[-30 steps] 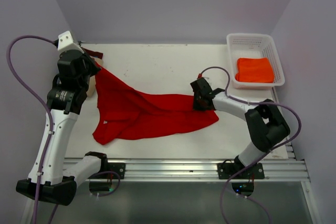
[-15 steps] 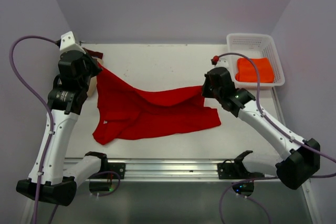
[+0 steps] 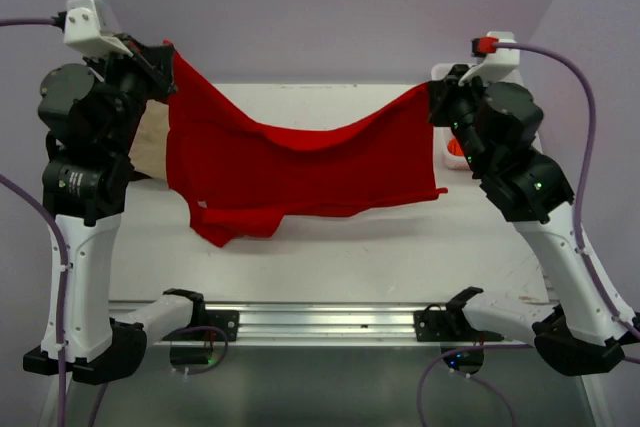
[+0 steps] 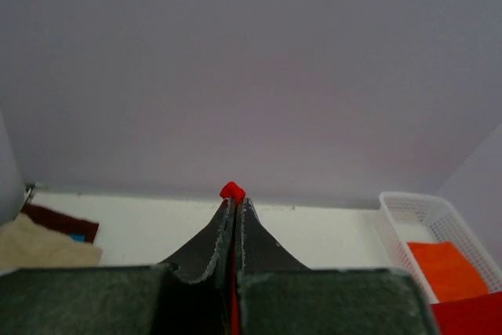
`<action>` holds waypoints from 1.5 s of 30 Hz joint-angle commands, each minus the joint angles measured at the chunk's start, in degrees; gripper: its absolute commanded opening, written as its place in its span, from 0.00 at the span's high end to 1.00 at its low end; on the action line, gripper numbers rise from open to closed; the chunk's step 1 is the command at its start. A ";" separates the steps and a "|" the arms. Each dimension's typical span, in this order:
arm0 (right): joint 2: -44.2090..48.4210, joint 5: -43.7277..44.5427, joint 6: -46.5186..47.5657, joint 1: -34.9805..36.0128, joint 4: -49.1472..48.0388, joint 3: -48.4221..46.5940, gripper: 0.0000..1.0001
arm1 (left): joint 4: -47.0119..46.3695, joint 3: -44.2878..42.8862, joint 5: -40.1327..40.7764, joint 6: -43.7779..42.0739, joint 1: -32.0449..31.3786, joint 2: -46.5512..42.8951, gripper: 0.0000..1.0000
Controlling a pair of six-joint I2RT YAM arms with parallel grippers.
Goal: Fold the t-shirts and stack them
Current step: Flatten out the tshirt
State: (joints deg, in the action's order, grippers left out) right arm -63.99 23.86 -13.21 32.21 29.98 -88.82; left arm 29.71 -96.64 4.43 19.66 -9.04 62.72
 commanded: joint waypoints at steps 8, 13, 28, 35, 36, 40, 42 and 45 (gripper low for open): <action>-1.93 1.89 10.83 -0.04 2.46 -19.99 1.00 | -4.13 -18.06 -13.28 -7.44 -3.70 4.26 1.00; -6.23 4.70 14.77 -0.04 2.72 -25.00 1.00 | -3.35 -21.92 -14.63 -9.72 -4.14 8.20 1.00; -31.79 10.51 20.25 -7.59 -4.85 -30.70 1.00 | -9.41 -35.98 -0.46 -15.62 -0.11 44.41 1.00; -29.82 8.23 21.30 -8.74 -6.67 -33.29 1.00 | -16.86 -18.53 -1.62 -18.07 3.24 30.48 1.00; -27.10 7.44 21.73 -8.39 -11.56 -27.35 1.00 | -21.15 -10.49 -1.44 -18.69 3.15 22.96 1.00; -7.18 11.01 36.61 -0.24 -31.43 -7.73 1.00 | -28.75 4.25 -0.56 -23.61 -0.26 3.85 1.00; -1.17 13.05 42.63 7.76 -41.46 1.69 1.00 | -28.40 6.63 0.40 -26.15 -2.73 -3.98 1.00; 8.24 15.52 49.76 15.59 -48.60 10.12 1.00 | -26.39 7.52 -0.38 -26.95 -5.64 -11.99 1.00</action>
State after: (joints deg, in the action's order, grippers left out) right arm -63.46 34.46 24.60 43.92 -0.38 -84.36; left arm 9.08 -90.50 3.22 -3.09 -13.50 56.93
